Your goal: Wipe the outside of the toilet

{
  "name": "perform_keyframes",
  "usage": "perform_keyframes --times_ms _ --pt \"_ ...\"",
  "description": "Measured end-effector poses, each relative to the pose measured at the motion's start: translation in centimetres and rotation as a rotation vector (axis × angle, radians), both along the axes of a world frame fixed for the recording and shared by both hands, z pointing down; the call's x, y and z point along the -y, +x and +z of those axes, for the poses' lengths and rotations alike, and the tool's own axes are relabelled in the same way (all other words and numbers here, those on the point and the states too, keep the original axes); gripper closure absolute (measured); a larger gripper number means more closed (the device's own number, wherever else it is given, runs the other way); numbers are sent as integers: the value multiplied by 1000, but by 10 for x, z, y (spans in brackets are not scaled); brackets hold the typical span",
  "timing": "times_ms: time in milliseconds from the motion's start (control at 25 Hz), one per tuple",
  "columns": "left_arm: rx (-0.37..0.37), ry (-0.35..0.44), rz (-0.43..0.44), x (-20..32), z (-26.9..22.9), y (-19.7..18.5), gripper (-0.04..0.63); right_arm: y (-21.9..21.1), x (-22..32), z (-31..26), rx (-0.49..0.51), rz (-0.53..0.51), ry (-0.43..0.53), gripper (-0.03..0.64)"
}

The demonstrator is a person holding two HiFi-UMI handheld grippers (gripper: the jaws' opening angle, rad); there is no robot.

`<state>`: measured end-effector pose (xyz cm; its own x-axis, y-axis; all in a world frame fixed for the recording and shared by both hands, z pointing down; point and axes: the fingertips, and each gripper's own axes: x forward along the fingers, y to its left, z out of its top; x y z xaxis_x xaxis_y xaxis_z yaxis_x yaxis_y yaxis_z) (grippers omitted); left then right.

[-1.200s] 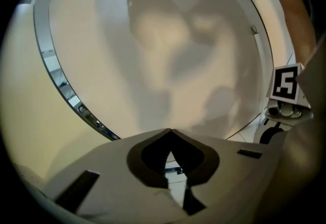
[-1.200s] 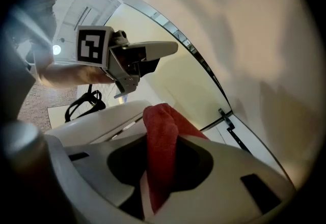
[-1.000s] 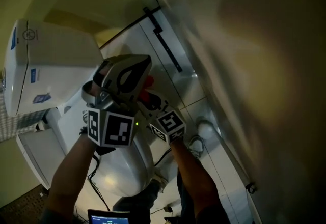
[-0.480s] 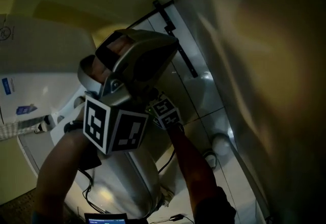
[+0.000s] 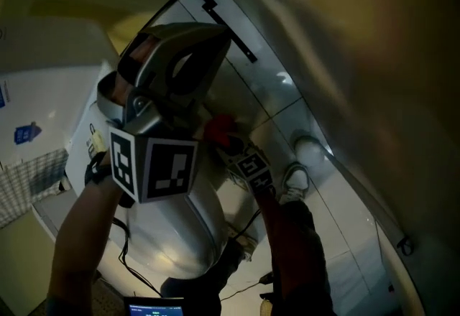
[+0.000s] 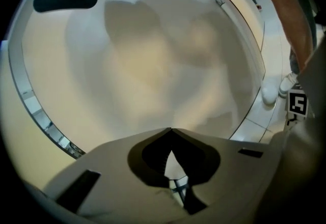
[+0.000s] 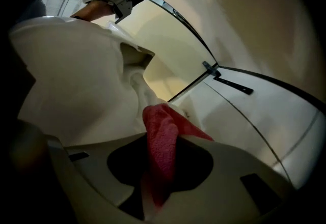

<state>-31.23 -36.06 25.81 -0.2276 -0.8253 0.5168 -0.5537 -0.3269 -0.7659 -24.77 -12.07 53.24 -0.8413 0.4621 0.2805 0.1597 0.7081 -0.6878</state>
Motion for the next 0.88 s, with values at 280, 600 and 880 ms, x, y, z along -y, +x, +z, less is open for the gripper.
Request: perform_keyframes --times_ms 280,600,880 --pt "-65 -27 43 -17 -8 70 578 94 -13 -15 -106 74 14 532" --pt "-133 27 80 -34 -65 122 578 98 46 -140 51 322 158 532" --pt "-276 36 92 -94 -122 200 578 162 62 -268 137 592 244 532"
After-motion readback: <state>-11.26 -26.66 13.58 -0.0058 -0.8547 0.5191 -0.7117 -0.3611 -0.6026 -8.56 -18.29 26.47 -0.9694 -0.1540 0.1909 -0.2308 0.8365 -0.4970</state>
